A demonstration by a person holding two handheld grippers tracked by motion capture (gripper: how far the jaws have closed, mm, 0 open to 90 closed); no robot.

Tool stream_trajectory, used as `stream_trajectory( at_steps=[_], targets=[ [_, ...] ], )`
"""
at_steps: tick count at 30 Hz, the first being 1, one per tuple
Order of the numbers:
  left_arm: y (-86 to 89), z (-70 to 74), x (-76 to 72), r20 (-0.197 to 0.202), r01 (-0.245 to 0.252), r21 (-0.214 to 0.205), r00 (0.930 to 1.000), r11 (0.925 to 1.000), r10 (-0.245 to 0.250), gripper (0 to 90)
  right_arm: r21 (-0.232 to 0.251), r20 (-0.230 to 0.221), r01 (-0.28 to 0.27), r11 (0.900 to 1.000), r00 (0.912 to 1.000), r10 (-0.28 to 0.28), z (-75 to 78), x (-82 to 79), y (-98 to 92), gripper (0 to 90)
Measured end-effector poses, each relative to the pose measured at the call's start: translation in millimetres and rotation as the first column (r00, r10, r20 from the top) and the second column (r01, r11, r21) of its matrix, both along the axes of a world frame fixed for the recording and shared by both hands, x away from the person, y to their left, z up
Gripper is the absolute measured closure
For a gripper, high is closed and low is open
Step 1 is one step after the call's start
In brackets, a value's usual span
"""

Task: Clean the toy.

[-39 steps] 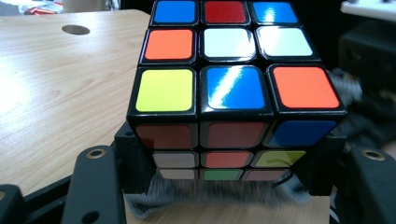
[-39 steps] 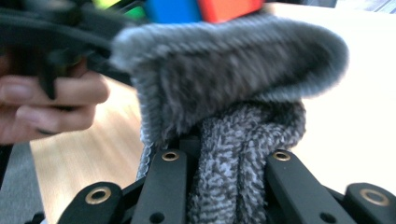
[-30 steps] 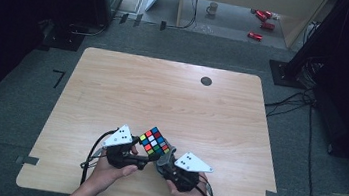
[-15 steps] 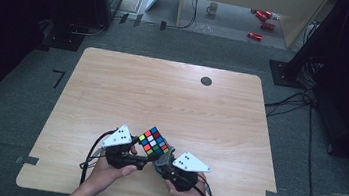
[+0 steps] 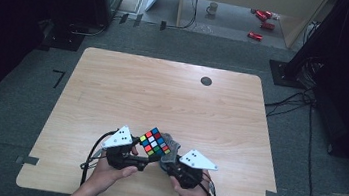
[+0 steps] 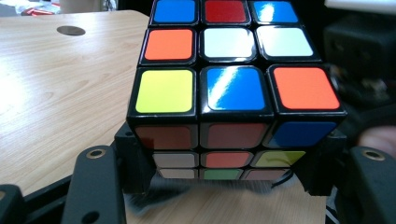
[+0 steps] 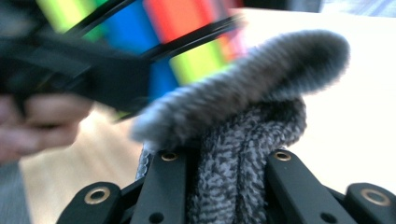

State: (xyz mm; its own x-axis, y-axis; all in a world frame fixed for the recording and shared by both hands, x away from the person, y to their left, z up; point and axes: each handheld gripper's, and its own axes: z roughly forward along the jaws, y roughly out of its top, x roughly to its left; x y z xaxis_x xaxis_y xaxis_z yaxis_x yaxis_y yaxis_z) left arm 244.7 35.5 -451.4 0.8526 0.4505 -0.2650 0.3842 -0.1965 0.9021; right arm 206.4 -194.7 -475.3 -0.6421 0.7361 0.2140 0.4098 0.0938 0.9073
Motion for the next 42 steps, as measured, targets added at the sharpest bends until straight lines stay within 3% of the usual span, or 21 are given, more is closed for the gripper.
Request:
stream_trajectory(
  at_steps=[1,3,6,8,12,14,19,21,23,25,27,31,36,39,42],
  targets=[
    [-0.7,-0.3,0.1,-0.001,0.001,0.001,1.0000,1.0000,-0.001,35.2,0.013,-0.008,0.013,0.9998,0.9999,-0.013,0.5,1.0,-3.1,77.8],
    [-1.4,-1.1,0.7,-0.004,0.003,0.005,1.0000,1.0000,-0.003,35.2,-0.008,-0.003,0.008,0.9999,1.0000,-0.008,-0.8,-1.7,1.1,77.8],
    [-0.6,-1.6,0.7,-0.003,0.000,0.012,1.0000,0.9999,0.000,35.2,-0.051,-0.002,-0.058,0.9970,0.9983,0.058,-5.9,-8.6,16.4,77.7],
    [0.8,-0.8,0.7,-0.002,-0.003,0.005,1.0000,1.0000,0.003,35.2,-0.076,0.013,-0.067,0.9948,0.9976,0.068,-5.1,-8.1,17.8,77.6],
    [-0.2,-0.6,0.9,-0.003,-0.001,0.003,1.0000,1.0000,0.001,35.2,0.001,-0.003,0.024,0.9997,0.9997,-0.024,0.7,1.5,-2.7,77.6],
    [-1.9,-1.2,0.7,-0.005,0.002,0.006,1.0000,1.0000,-0.002,35.2,-0.010,0.001,0.033,0.9994,0.9995,-0.033,0.2,-0.2,-1.1,77.7],
    [-1.7,-0.9,-0.6,0.000,0.001,0.012,1.0000,0.9999,-0.001,35.2,-0.097,0.019,-0.068,0.9930,0.9973,0.070,-7.0,-11.9,23.4,77.4],
    [0.0,0.1,-0.1,0.002,0.000,0.005,1.0000,1.0000,0.000,35.2,-0.082,0.022,-0.058,0.9949,0.9980,0.060,-4.2,-8.7,17.7,77.3],
    [-0.1,-0.4,0.5,-0.002,-0.001,0.004,1.0000,1.0000,0.001,35.2,-0.026,0.010,0.020,0.9994,0.9998,-0.020,0.4,-1.5,1.9,77.3],
    [-1.9,-1.3,0.7,-0.006,0.002,0.007,1.0000,1.0000,-0.002,35.2,-0.005,0.002,0.050,0.9987,0.9988,-0.050,1.7,1.1,-4.9,77.4],
    [-3.3,-1.9,0.5,-0.004,0.003,0.013,1.0000,0.9999,-0.003,35.2,-0.027,0.003,0.035,0.9990,0.9994,-0.035,-0.8,-2.0,1.2,77.3],
    [-2.4,-2.8,-0.6,0.002,0.006,0.026,1.0000,0.9997,-0.006,35.2,-0.091,-0.003,-0.065,0.9938,0.9979,0.065,-7.4,-8.2,18.2,76.8],
    [-2.3,-2.4,0.3,-0.005,0.011,0.011,0.9999,0.9999,-0.011,35.2,-0.002,-0.010,0.031,0.9995,0.9995,-0.031,-0.3,1.3,-5.8,77.0],
    [-3.1,-2.5,0.0,-0.002,0.008,0.020,1.0000,0.9998,-0.008,35.2,-0.033,-0.012,-0.025,0.9992,0.9996,0.024,-4.6,-4.1,6.3,77.0],
    [-0.7,-1.8,-0.1,0.000,0.005,0.020,1.0000,0.9998,-0.005,35.2,-0.097,0.010,-0.081,0.9920,0.9965,0.082,-7.3,-9.6,20.1,76.9]
  ],
)
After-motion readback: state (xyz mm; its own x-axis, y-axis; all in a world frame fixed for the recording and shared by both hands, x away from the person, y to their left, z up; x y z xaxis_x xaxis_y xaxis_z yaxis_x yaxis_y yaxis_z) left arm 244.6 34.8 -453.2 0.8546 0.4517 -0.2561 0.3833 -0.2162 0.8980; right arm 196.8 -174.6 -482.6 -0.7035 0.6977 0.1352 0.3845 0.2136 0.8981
